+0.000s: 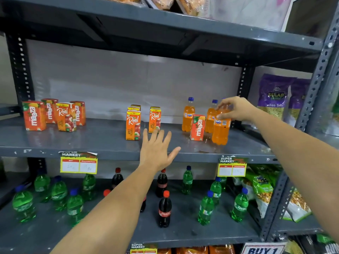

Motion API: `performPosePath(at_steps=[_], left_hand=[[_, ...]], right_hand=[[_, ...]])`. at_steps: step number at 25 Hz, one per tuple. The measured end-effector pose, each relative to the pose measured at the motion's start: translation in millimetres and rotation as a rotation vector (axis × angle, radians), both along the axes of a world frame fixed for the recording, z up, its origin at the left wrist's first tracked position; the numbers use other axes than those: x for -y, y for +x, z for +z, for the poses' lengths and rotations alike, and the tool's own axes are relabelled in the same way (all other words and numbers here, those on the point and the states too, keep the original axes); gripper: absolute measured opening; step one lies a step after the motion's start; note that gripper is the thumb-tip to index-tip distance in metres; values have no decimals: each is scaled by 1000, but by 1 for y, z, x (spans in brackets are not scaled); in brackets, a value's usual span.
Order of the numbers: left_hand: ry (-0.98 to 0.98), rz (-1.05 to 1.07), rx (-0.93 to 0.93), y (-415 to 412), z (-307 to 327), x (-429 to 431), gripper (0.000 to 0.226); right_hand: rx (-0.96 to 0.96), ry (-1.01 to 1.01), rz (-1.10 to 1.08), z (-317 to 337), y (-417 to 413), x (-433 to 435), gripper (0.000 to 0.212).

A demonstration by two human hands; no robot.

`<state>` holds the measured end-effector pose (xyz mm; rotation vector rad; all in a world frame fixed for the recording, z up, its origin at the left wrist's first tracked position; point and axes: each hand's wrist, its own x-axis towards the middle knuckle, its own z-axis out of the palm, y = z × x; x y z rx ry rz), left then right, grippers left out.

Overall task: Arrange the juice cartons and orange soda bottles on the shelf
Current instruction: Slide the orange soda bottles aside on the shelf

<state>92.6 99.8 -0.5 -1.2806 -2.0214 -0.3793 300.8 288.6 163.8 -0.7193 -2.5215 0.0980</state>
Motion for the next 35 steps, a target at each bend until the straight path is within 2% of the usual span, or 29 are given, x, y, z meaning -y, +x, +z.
performPosePath(at_steps=[5,10,13,14,16,18,20,22,26,35], left_hand=[[16,-1,-15,-1,-2,-1,75],[28,-10,-19,-1,-3,-2,73],[37,-18,-22,-1,-3,-1,71],[39,-20,-24,-1,-4,-1,72],[47,-17,-28,-1,-4,0,73],[50,-6,-25,0,-4,2,75],[47,1,-24,1,-4,3,76],[47,0,-27,0,-4,6,76],[38,27,-52,-14,-11,23,79],[8,95,-28,-23,-13,36,82]], right_hand=[[-52,-12,36,-19,5,-13,31],[-120,9,3,-27,5,-12,38],[-248,-15,4,-33,5,-11,43],[-325,39,-11,-33,4,-10,43],[-442,320,-95,-32,2,-5,38],[-446,640,-150,-31,-8,4,35],[-396,767,-144,-34,-26,16,36],[-358,686,-155,-43,-46,29,39],[-216,350,-225,-69,-75,41,54],[-168,242,-298,-78,-100,31,37]])
